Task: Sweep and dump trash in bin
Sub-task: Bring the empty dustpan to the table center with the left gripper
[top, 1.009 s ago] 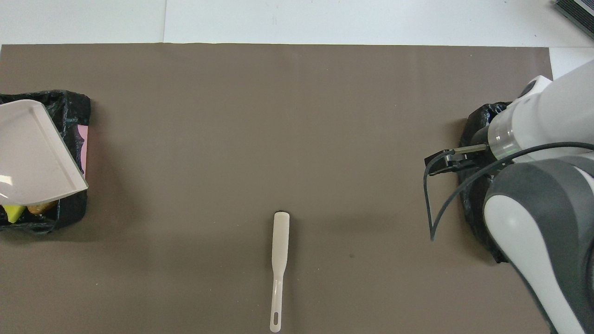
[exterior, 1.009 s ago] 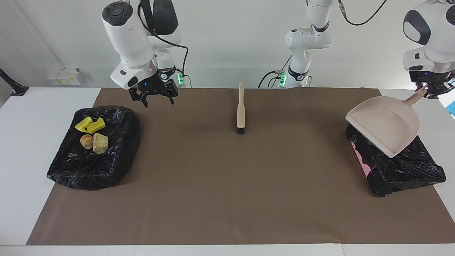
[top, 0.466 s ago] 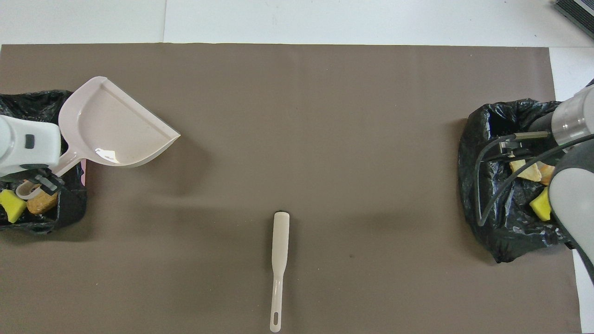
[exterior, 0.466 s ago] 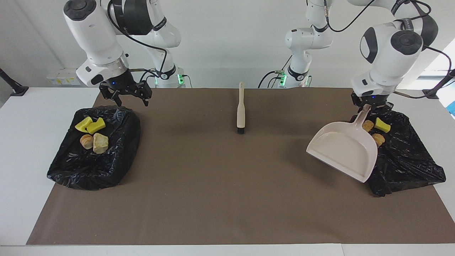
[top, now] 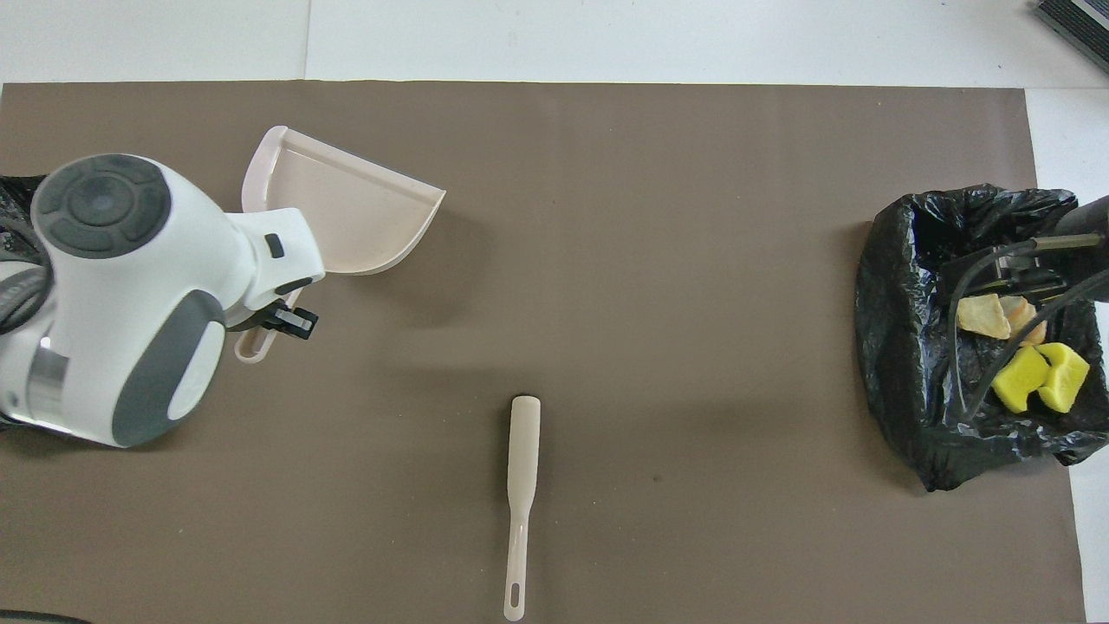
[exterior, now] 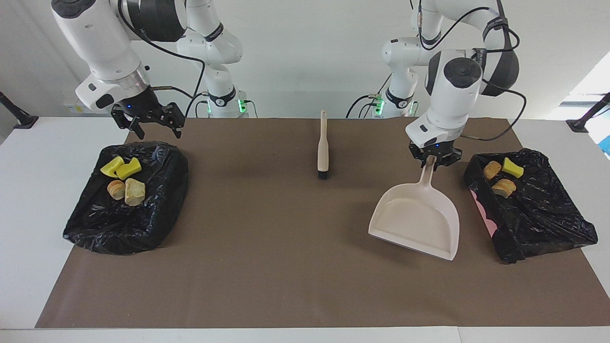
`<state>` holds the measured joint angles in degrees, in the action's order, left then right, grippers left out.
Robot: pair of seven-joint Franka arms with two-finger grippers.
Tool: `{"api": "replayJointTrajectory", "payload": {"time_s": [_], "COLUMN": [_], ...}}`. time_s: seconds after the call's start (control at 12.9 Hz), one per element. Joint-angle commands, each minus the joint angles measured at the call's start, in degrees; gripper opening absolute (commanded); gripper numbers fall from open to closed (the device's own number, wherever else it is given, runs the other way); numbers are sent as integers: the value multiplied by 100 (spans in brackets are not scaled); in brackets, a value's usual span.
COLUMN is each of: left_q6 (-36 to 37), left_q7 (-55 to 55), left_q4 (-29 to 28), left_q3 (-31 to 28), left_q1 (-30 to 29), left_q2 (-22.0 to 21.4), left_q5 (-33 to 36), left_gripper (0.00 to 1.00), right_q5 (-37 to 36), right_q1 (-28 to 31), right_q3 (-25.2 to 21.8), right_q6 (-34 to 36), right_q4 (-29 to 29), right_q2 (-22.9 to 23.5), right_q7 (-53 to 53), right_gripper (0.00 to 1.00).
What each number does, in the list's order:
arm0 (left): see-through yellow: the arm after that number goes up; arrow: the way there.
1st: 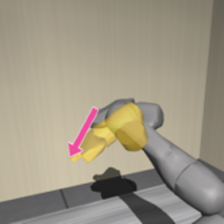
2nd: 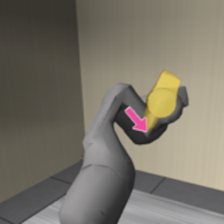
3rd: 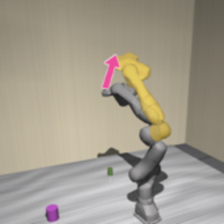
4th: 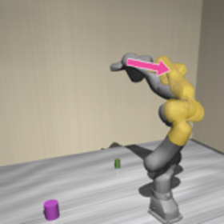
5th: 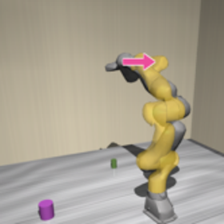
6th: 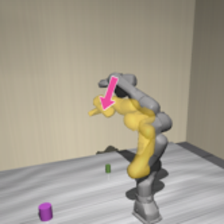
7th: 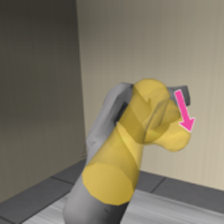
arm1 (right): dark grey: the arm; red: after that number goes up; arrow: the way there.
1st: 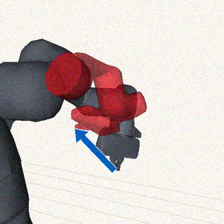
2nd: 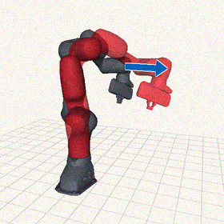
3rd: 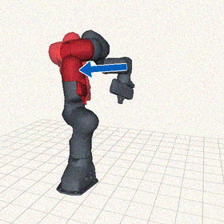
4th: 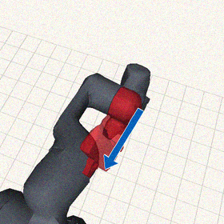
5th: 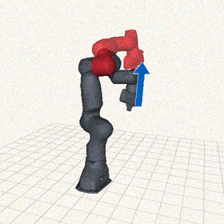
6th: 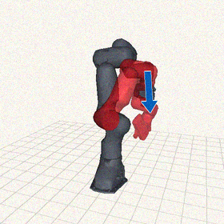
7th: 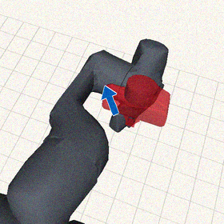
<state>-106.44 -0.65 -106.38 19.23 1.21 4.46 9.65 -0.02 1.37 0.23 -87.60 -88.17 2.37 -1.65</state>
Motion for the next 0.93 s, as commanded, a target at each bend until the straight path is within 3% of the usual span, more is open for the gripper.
{"api": "replayJointTrajectory", "payload": {"time_s": [0.0,0.23,0.85], "left_q6": [-139,-289,-984], "left_q7": [1386,2725,4063], "left_q4": [608,1206,1487], "left_q3": [536,1169,1329], "left_q1": [-25,107,853], "left_q2": [782,1600,2286], "left_q5": [10,379,554], "left_gripper": [0,0,0], "right_q5": [-7,81,-6], "right_q1": [-58,-58,-128], "right_q3": [-110,-110,-110], "right_q6": [147,-20,7], "right_q4": [370,327,177], "right_q2": [220,194,97], "right_q7": [-46,262,596], "right_gripper": [100,100,100]}}
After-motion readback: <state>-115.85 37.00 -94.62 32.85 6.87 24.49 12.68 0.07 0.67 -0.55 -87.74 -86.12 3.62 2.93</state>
